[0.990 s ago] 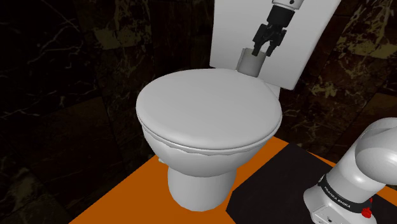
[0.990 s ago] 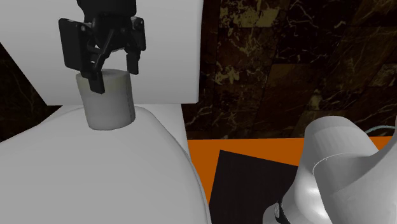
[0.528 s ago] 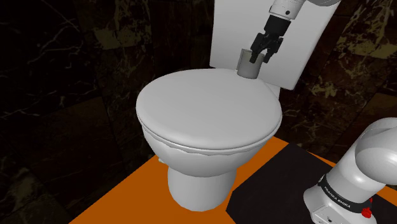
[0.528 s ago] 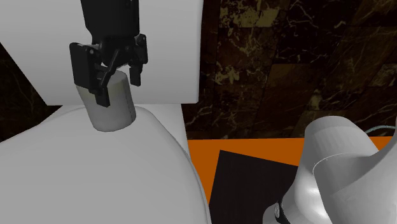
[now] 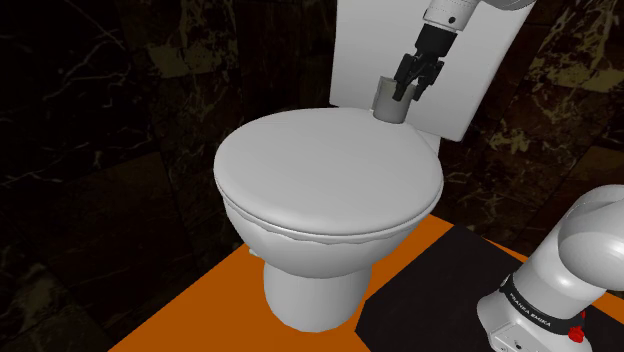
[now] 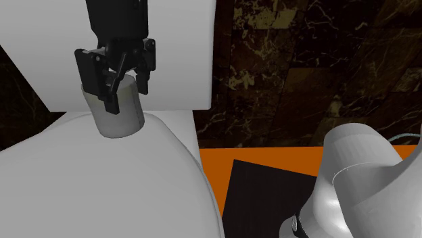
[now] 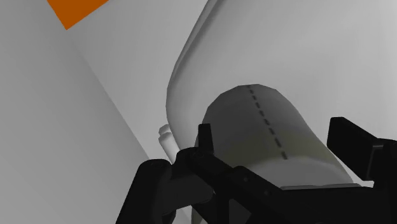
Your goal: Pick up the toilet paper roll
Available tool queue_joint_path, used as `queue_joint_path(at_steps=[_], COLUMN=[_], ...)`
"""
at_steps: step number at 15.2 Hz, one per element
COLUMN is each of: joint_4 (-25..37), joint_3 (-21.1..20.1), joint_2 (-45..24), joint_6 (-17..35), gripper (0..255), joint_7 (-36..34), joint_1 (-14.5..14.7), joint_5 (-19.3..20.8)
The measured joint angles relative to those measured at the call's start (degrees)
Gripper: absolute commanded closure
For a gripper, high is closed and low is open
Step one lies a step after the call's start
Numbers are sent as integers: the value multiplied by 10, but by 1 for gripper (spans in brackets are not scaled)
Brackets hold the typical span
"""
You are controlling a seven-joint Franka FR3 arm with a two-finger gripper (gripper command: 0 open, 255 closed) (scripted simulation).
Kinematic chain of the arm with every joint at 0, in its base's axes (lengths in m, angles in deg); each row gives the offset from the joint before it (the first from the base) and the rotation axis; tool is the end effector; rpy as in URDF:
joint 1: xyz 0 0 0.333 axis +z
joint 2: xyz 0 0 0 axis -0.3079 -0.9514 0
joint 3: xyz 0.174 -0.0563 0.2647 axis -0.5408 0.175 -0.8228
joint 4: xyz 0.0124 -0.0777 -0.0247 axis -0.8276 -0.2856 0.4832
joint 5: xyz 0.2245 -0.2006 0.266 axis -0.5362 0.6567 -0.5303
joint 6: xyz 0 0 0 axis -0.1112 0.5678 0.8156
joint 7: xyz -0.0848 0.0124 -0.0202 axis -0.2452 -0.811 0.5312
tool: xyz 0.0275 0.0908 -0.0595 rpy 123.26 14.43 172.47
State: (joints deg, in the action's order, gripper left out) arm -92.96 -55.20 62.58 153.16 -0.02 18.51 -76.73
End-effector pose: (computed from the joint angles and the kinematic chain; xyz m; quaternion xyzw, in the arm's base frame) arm 0.4264 -0.0137 0.5871 -0.9953 0.0174 -0.0752 0.0581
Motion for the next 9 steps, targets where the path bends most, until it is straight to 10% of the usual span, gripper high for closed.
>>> queue_joint_path(at_steps=[9], joint_4=[50], joint_3=[0], joint_2=[-7], joint_6=[-43], gripper=[255], joint_7=[-5], joint_1=[1], joint_5=[1])
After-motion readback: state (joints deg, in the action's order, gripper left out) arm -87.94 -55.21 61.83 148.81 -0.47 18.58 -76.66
